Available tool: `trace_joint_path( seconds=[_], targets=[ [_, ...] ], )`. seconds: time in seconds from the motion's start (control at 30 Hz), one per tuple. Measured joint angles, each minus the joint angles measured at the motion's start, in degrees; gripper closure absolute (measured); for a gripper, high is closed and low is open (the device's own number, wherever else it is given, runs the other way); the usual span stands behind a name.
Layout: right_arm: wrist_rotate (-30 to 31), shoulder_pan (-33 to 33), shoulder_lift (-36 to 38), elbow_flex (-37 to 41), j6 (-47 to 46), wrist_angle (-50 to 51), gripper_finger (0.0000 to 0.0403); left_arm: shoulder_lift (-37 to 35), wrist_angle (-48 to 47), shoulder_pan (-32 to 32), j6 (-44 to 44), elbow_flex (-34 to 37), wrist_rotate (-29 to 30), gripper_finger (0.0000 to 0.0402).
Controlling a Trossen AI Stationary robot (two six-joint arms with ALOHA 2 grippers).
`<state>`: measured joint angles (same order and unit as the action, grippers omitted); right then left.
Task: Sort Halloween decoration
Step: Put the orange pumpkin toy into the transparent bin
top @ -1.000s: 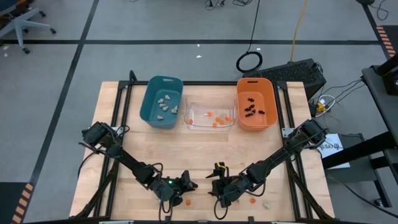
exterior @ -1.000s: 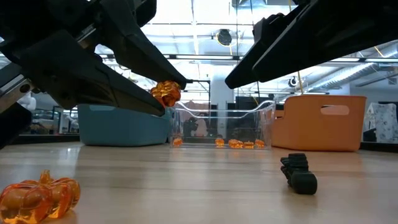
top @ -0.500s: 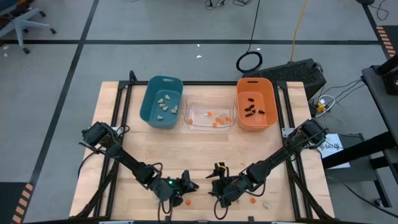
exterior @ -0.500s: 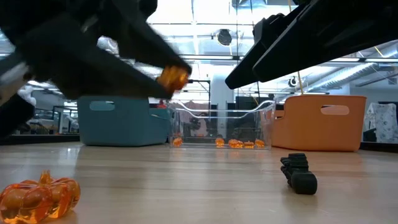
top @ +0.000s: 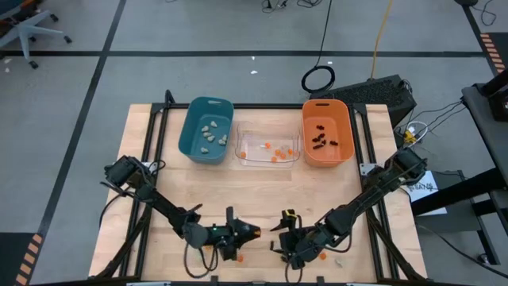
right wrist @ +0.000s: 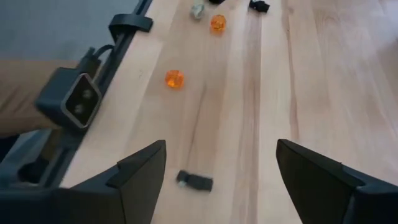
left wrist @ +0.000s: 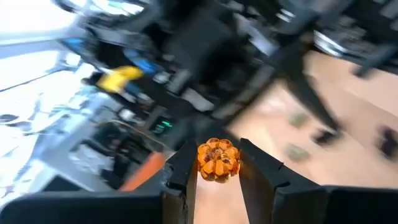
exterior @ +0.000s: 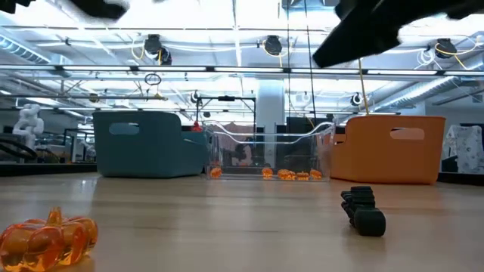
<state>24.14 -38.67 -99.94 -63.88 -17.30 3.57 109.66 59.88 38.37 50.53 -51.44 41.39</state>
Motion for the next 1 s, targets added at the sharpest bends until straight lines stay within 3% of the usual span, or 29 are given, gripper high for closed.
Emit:
trace_joint_path(
  seconds=[0.1, 0.33, 0.5, 0.7, 0.9, 1.0],
  targets=[
    [0.01, -1.01, 1.11, 0.00, -1.59, 2.45, 0.0112, -1.30, 4.53, -0.47, 4.27, 0.02, 0.64, 0.0313],
    [1.60, -2.71, 1.75, 0.00, -2.53, 4.18, 0.0112, -9.70, 1.15, -3.67, 3.84, 0.02, -2.15, 0.0313],
    [1.55, -2.76, 1.75, 0.00, -3.23, 4.88, 0.0112, -17.27, -10.00, -8.53, 0.49, 0.02, -5.07, 0.0313],
    [1.55, -2.76, 1.72, 0.00, -3.67, 4.96, 0.0112, -24.82, -24.36, -18.21, -8.39, 0.04, -12.95, 0.0313],
    [1.57, -2.76, 1.74, 0.00, -4.30, 6.46, 0.0112, -28.03, -35.47, -28.71, -15.83, 0.07, -19.16, 0.0313],
    [1.55, -2.76, 1.72, 0.00, -4.76, 7.60, 0.0112, -27.95, -37.10, -31.64, -17.14, 0.11, -17.91, 0.0313]
  ],
)
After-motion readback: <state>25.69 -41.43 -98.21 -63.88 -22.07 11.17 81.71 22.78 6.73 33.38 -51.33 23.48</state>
